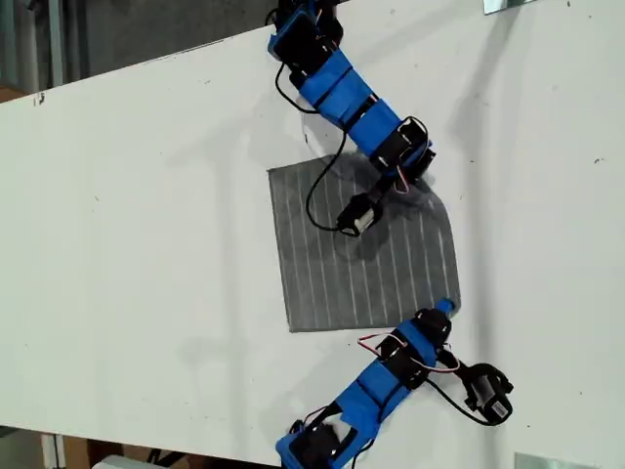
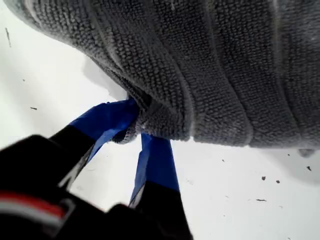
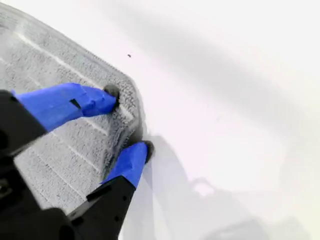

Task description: Grasp corners of a square towel and fold twice.

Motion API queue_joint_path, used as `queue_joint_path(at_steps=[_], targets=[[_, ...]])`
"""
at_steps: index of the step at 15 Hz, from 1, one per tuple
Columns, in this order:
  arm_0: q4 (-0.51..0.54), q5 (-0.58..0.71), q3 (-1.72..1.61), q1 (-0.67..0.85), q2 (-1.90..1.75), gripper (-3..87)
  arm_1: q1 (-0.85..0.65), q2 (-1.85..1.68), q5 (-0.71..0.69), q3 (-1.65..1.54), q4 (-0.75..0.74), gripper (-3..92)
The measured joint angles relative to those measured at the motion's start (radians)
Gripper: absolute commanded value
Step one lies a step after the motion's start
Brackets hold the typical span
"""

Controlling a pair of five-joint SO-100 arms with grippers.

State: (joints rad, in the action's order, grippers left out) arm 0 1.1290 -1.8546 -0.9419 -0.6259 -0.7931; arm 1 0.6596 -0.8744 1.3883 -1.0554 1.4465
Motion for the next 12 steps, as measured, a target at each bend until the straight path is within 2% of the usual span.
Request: queue_joint_path(at_steps=[4, 8, 12], targets=[[-0.011, 0.060, 0.049, 0.009, 0.012, -0.3, 0.009, 0.011, -0.003, 0.072, 0.009, -0.2], [0.031, 0.215, 0.054, 0.048, -0.118, -0.2, 0.009, -0.086, -0.028, 0.081, 0.049, -0.2], [0.143, 0.276, 0.009, 0.078, -0.351, -0.2, 0.014, -0.221, 0.023, 0.081, 0.175, -0.2]])
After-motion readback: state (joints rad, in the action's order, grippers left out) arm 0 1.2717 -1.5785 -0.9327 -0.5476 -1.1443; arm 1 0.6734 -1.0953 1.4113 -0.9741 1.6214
